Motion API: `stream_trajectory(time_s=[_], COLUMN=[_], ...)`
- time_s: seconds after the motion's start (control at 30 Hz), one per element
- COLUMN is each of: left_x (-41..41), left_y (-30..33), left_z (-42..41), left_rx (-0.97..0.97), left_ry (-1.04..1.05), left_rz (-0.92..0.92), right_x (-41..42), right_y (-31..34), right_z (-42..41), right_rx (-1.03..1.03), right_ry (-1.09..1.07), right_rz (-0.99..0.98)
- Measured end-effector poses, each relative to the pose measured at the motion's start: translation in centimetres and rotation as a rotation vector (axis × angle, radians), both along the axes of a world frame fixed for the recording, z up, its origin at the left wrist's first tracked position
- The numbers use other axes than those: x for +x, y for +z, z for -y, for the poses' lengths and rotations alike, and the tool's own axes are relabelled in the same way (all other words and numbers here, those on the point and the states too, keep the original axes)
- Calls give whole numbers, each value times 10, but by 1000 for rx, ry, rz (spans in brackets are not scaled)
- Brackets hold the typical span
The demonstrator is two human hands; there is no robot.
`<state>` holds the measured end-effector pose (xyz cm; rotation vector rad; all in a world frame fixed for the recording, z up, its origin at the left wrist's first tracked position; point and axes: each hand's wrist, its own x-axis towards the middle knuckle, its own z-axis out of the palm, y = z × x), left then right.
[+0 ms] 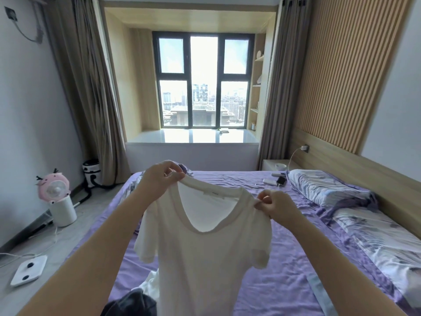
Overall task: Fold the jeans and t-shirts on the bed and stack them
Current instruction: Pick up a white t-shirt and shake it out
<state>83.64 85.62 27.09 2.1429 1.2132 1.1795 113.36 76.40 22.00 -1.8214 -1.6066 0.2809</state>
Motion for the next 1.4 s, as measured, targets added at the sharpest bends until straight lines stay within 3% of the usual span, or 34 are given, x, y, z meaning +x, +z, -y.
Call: stream_trajectory(time_s=[0.07, 0.27, 0.33, 0.43, 0.5, 0.7, 0.8, 0.93, 1.07, 1.23, 1.3, 1.4], left_x=[-4, -11, -6, -2, -3, -20, -11, 11, 15, 12, 18, 41], left_y=[-3, -12, -13, -12, -9, -19, -20, -13, -15, -23, -40, -92], left_z=[-2, 0, 4, 13, 19, 37, 48, 65, 70, 66, 54, 30], left_rx=[-15, -22, -55, -76, -113, -365, -346, -297, -276, -664, -722, -589], left_ry=[29, 42, 16, -70, -130, -306, -380, -524, -559, -692, -642, -474], left_rz=[-35, -162, -199, -314, -374, -424, -560, -568, -542, -445, -451, -605], right_x=[1, -2, -10, -23, -26, -10, -13, -23, -16, -9, -7, 0], right_y=[7, 5, 2, -3, -5, -19, -22, -19, -7, 1, -12, -59], right_z=[3, 6, 7, 7, 10, 38, 47, 57, 75, 81, 68, 38], right_rx=[3, 40, 103, 172, 257, 445, 494, 319, -47, -286, -284, -264], right_ry=[-6, -26, -23, -26, -90, -249, -162, -3, 216, 376, 335, 203], right_rz=[0, 283, 197, -156, -260, 262, 209, -34, 10, -349, -352, -194])
